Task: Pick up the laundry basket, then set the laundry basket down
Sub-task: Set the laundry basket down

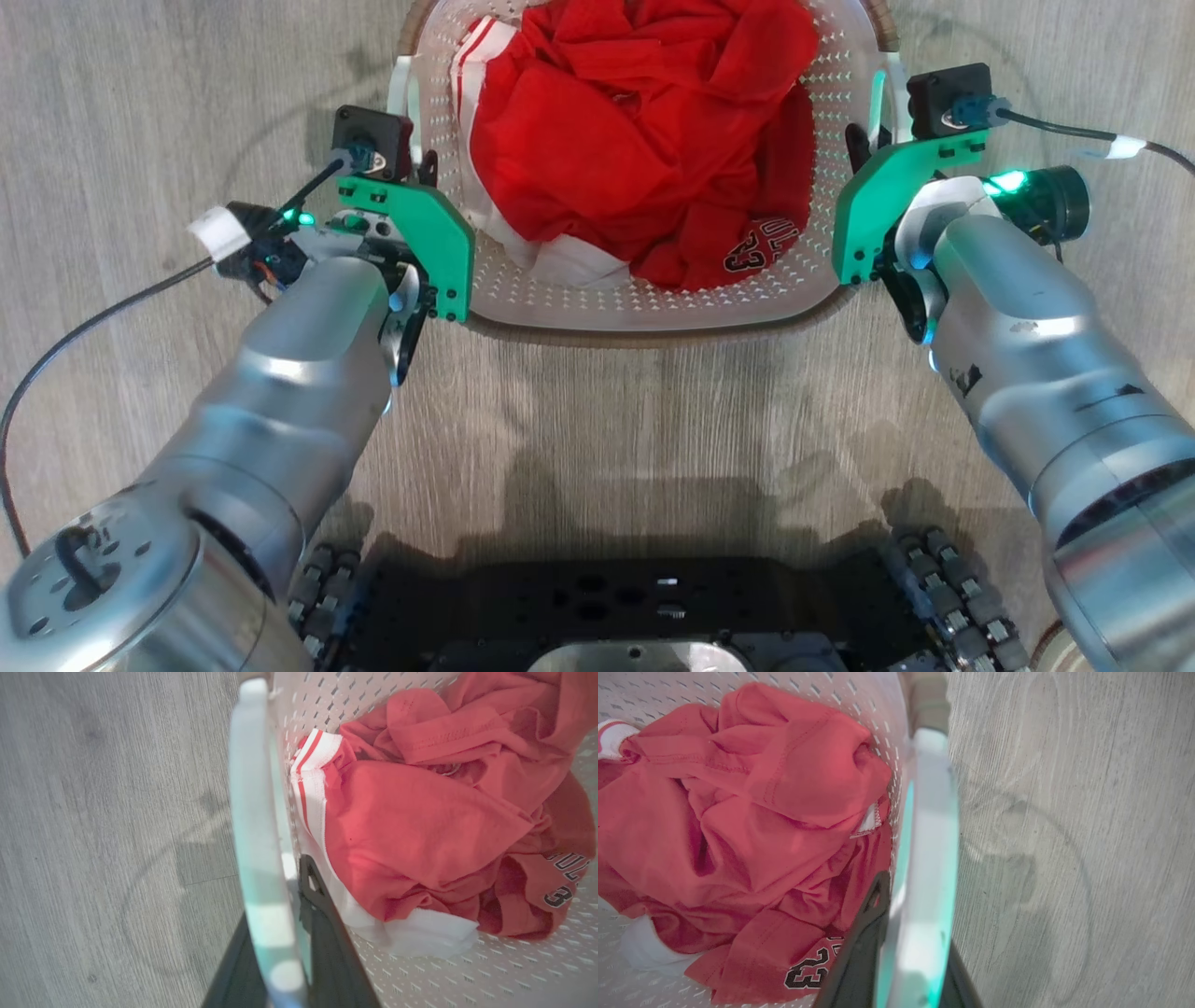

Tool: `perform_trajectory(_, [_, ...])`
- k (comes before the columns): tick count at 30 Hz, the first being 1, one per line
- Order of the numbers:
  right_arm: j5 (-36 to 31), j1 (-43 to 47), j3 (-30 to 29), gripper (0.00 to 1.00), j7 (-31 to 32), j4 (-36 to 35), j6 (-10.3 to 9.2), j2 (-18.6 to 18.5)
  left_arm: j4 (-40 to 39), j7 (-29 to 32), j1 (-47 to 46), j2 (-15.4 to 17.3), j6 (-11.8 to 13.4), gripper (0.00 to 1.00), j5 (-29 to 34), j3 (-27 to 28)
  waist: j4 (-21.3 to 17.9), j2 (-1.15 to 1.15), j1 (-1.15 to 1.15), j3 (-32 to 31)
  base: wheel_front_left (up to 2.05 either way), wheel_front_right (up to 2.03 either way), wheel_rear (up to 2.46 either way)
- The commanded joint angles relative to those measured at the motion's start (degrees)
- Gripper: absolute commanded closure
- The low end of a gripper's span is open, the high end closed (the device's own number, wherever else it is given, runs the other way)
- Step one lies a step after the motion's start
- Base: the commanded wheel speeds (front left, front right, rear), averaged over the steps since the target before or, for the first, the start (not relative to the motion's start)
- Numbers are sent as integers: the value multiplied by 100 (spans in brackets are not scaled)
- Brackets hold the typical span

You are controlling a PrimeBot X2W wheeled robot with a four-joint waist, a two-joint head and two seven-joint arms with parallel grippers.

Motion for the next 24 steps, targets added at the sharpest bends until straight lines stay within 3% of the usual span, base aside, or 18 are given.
perform_trajectory(1, [-121,96,80,100,-33,-47,34,55,3,-34,-73,139,30,100,-12,-24,1,0,0,6,0,0,0])
perform_trajectory(4, [-173,78,62,96,-38,-47,34,55,7,-14,-78,139,34,100,-56,-30,0,0,0,19,0,0,0])
perform_trajectory(5, [-190,77,49,84,-35,-47,34,55,9,-2,-78,139,36,100,-77,-27,-1,0,0,22,0,0,0])
perform_trajectory(7, [-231,72,20,79,-31,-47,34,55,12,7,-79,139,44,100,-105,-31,-3,0,0,26,0,0,0])
perform_trajectory(9, [-267,71,-12,53,-23,-47,34,55,13,14,-77,139,53,58,-134,-35,-4,0,0,26,0,0,0])
perform_trajectory(10, [-283,71,-27,18,-18,-47,34,55,15,30,-72,139,64,39,-154,-34,-5,0,0,23,0,0,0])
perform_trajectory(11, [-297,73,-40,2,-13,-47,34,55,14,50,-66,139,66,35,-173,-34,-5,0,0,21,0,0,0])
perform_trajectory(12, [-307,77,-55,0,-10,-47,34,55,13,65,-62,139,74,25,-194,-33,-4,0,0,17,0,0,0])
perform_trajectory(13, [-321,80,-69,0,-9,-47,34,55,12,83,-58,139,84,8,-214,-32,-4,0,0,14,0,0,0])
perform_trajectory(14, [-336,83,-81,0,-7,-47,34,55,8,107,-50,139,92,0,-237,-31,-4,0,0,8,0,0,0])
perform_trajectory(24, [-523,95,-264,0,-139,-47,34,55,20,2,-46,139,165,0,-333,-46,-21,0,0,-185,0,0,0])
